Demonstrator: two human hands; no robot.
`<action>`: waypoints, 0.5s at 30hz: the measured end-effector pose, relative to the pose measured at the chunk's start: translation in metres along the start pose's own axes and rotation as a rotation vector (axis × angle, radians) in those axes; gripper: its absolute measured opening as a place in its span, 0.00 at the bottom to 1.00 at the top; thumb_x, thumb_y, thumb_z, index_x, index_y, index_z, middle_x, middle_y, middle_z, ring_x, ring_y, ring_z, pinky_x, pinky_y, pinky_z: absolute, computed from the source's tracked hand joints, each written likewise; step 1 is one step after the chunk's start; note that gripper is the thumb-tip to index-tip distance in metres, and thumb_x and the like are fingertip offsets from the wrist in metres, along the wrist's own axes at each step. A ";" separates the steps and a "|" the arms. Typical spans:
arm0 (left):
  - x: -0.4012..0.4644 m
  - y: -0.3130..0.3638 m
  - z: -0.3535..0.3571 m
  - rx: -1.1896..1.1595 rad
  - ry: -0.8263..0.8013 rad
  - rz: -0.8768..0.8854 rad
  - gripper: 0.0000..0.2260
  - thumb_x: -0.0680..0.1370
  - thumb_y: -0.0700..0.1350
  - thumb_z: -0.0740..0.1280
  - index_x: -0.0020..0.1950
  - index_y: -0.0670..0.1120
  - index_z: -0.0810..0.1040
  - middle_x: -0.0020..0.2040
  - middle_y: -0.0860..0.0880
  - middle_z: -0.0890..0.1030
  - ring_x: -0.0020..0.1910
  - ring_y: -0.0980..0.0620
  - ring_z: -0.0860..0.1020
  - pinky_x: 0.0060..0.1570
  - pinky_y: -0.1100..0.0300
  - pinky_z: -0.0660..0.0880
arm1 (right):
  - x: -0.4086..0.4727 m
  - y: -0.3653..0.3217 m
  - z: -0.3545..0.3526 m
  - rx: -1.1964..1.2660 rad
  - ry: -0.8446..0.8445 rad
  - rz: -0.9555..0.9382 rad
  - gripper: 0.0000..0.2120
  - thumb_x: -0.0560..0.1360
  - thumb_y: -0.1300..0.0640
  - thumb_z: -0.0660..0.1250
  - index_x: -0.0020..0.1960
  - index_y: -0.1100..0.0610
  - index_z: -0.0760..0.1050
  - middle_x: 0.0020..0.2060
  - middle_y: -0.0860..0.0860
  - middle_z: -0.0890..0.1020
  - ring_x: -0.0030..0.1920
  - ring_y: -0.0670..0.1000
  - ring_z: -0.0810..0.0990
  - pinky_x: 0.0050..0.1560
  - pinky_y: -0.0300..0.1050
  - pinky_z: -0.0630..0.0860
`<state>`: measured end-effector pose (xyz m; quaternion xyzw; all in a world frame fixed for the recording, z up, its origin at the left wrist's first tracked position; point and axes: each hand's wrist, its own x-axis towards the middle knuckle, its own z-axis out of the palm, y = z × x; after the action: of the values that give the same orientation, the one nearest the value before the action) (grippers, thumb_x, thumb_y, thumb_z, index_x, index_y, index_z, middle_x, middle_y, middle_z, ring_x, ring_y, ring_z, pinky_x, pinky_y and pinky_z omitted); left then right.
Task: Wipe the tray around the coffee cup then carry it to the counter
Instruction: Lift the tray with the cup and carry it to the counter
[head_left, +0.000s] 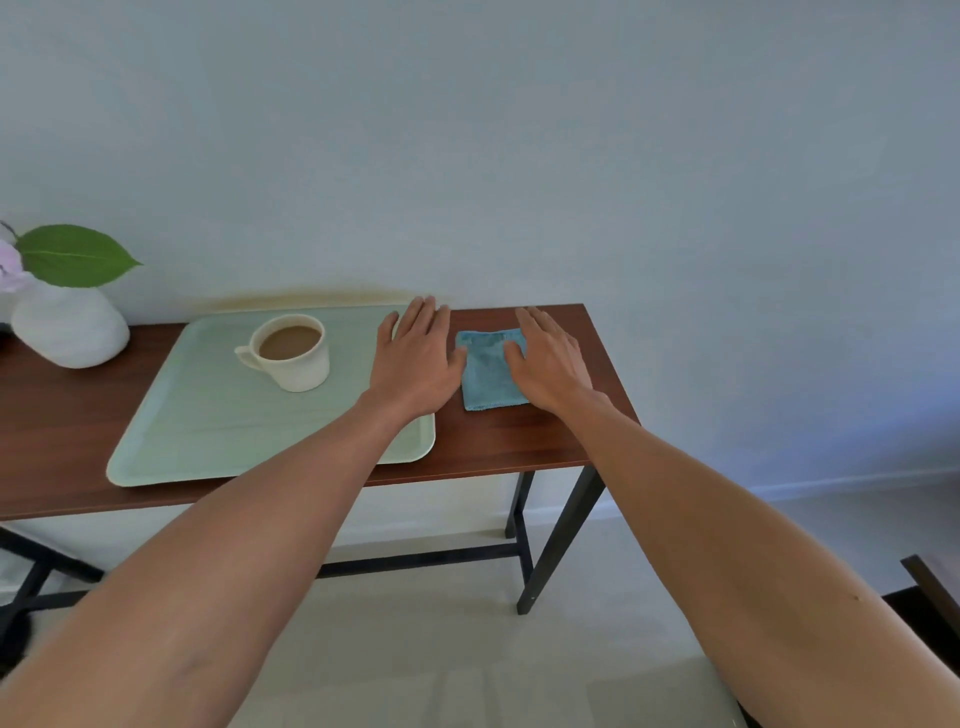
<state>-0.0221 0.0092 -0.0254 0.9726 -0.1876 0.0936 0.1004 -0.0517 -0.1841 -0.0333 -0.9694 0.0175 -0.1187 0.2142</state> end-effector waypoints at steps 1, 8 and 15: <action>-0.004 -0.005 -0.007 0.006 0.029 -0.013 0.30 0.82 0.57 0.52 0.81 0.44 0.58 0.82 0.44 0.55 0.82 0.49 0.48 0.78 0.48 0.44 | 0.001 -0.009 0.001 0.022 0.000 -0.019 0.27 0.83 0.50 0.58 0.79 0.59 0.60 0.78 0.57 0.65 0.78 0.56 0.61 0.76 0.54 0.59; -0.053 -0.064 -0.054 0.041 0.162 -0.135 0.30 0.82 0.57 0.54 0.81 0.43 0.58 0.83 0.44 0.54 0.82 0.49 0.47 0.78 0.48 0.43 | 0.003 -0.073 0.021 0.119 -0.088 -0.097 0.30 0.82 0.48 0.56 0.80 0.60 0.56 0.79 0.57 0.62 0.80 0.56 0.56 0.77 0.53 0.54; -0.105 -0.144 -0.080 0.073 0.156 -0.271 0.31 0.82 0.59 0.52 0.81 0.43 0.57 0.83 0.44 0.54 0.82 0.49 0.48 0.78 0.49 0.45 | -0.012 -0.125 0.048 0.110 -0.104 -0.124 0.31 0.82 0.46 0.56 0.80 0.60 0.56 0.79 0.57 0.62 0.79 0.57 0.59 0.76 0.53 0.57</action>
<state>-0.0743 0.1944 0.0051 0.9819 -0.0426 0.1610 0.0907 -0.0538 -0.0503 -0.0255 -0.9602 -0.0604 -0.0821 0.2602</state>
